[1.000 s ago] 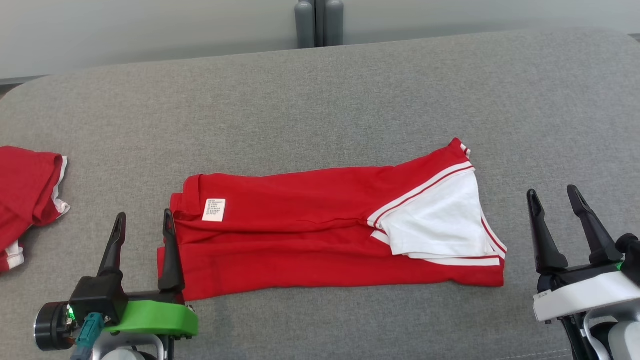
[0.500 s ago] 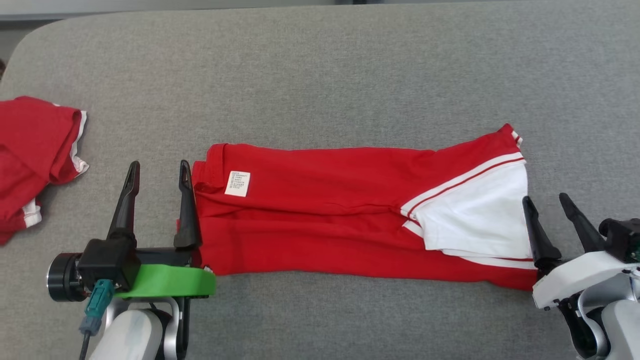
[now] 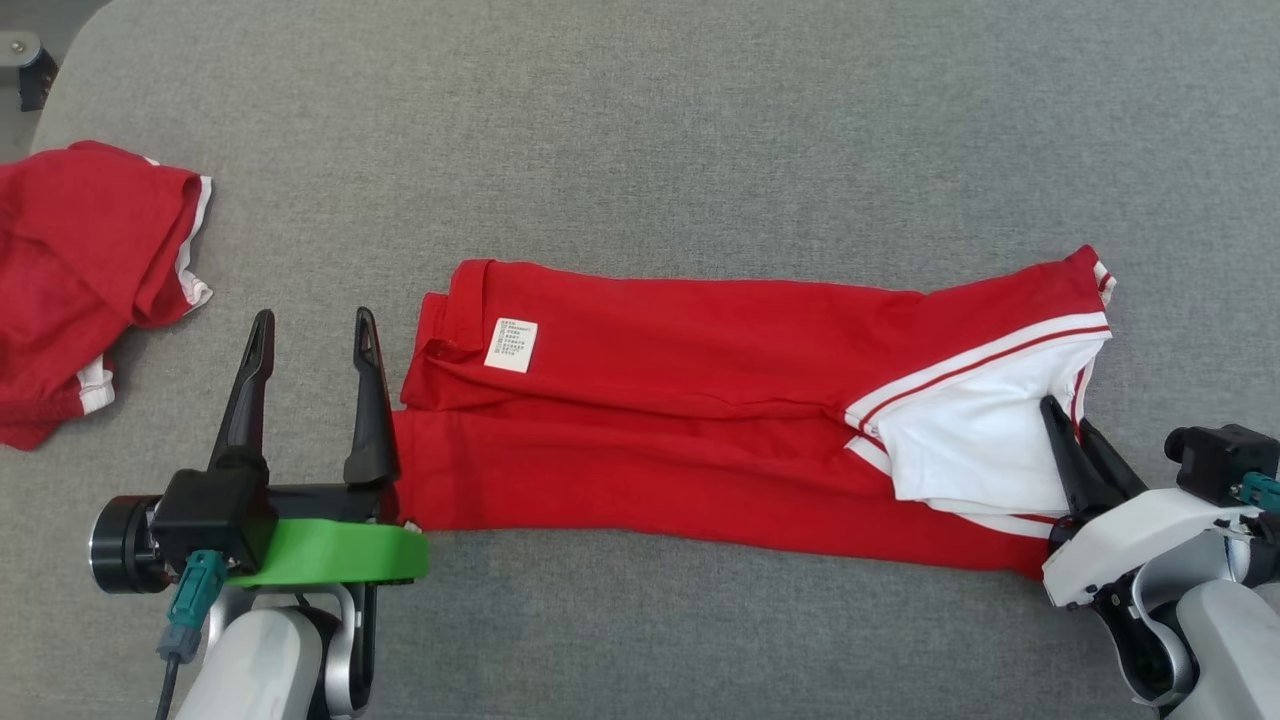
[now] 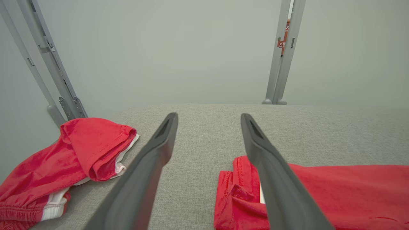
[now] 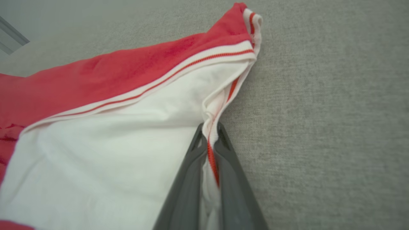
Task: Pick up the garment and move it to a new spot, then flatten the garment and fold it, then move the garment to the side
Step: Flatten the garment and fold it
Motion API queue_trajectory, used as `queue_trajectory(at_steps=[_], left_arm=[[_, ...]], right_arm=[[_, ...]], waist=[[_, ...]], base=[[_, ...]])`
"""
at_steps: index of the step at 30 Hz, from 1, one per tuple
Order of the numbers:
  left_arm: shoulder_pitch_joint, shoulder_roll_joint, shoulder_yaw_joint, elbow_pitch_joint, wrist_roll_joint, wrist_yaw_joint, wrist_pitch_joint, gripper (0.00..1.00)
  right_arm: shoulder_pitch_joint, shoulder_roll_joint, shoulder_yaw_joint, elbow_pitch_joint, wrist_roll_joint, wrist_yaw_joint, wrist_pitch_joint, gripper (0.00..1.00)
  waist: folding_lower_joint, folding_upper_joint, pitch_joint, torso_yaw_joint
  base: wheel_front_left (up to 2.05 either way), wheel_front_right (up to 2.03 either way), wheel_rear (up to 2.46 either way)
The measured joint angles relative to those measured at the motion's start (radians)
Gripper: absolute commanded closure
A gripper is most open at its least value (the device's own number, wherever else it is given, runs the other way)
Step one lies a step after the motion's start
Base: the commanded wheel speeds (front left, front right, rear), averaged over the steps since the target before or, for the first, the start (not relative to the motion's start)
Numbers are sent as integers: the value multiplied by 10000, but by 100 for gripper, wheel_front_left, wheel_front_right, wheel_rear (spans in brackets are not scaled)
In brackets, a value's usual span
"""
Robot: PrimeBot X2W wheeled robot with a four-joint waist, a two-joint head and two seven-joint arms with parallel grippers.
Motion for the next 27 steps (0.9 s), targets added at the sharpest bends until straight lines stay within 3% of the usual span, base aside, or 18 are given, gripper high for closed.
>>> queue_trajectory(at_steps=[5,15,22,27], left_arm=[[76,-29,161,52,180,-111,0,0],[255,-58,221,96,336,-257,0,0],[265,-52,215,150,359,-282,0,0],[275,-50,176,245,355,-299,0,0]], right_arm=[[204,-268,-422,-75,545,4,-466,100],[614,-1475,-1331,244,621,0,-487,100],[-76,-1887,-393,-807,495,0,307,100],[-931,-1584,658,-2268,228,-4,1547,100]], waist=[[0,0,-129,-261],[0,0,-475,-988],[0,0,-746,-1309],[0,0,-966,-1335]], base=[[0,0,0],[0,0,0],[0,0,0],[0,0,0]])
